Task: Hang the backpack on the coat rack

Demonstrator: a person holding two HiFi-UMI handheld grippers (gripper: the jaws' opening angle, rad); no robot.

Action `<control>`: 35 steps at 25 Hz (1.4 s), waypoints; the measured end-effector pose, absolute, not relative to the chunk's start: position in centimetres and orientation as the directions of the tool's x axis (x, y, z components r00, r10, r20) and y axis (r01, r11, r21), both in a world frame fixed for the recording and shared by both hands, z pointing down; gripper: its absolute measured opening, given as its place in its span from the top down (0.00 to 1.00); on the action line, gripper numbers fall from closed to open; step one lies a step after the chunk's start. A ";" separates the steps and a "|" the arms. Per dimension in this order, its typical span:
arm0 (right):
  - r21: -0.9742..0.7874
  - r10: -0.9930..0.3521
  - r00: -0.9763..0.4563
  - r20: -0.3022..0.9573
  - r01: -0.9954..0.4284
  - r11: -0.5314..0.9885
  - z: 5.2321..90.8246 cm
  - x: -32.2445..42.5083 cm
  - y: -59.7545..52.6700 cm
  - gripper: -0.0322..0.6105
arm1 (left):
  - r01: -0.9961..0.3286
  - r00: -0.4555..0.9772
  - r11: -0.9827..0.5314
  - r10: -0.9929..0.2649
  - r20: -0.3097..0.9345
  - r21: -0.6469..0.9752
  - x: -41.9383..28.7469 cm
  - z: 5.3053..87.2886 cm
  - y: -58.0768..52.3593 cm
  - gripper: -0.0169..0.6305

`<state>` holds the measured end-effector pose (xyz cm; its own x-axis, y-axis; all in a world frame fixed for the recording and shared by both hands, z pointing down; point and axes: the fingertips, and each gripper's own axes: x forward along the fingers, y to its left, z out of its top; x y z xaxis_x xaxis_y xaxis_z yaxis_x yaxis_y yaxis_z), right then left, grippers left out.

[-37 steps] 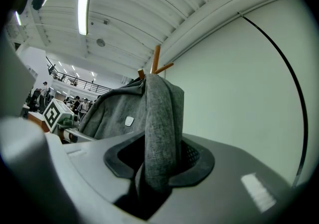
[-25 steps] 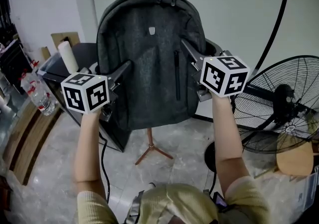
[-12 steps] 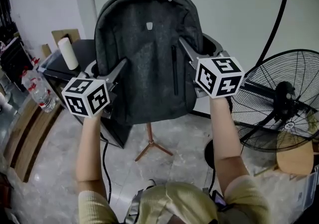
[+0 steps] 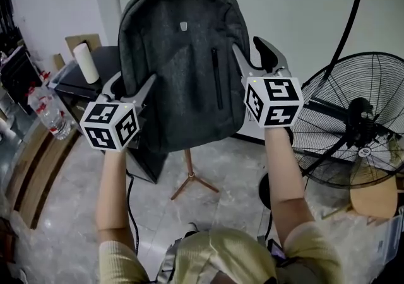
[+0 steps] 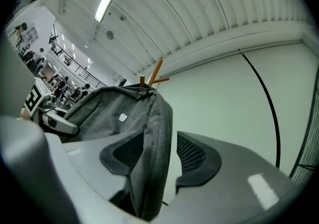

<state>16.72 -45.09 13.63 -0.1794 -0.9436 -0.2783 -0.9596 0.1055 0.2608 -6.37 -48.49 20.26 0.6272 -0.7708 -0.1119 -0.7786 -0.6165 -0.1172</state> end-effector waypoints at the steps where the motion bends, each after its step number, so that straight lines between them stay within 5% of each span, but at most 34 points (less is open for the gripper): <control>1: 0.257 -0.943 -0.176 -0.283 -0.961 0.102 13.6 17.0 -44.7 0.62 | -0.785 0.619 -0.608 -0.777 -0.114 -0.122 -6.4 20.3 -48.3 0.56; 20: 0.212 -0.939 -0.187 -0.287 -0.969 0.128 16.5 16.2 -40.8 0.69 | -0.865 0.501 -0.471 -0.834 -0.230 -0.174 -9.4 18.7 -42.8 0.59; 35: 0.181 -0.937 -0.211 -0.279 -0.970 0.165 19.5 14.8 -38.1 0.74 | -0.823 0.567 -0.550 -0.780 -0.264 -0.143 -7.8 19.7 -38.0 0.64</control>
<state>14.77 -38.07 19.53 -0.2114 -0.9368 -0.2789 -0.9696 0.1649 0.1810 -7.76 -37.99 19.70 0.5669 -0.7804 -0.2638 -0.8231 -0.5497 -0.1426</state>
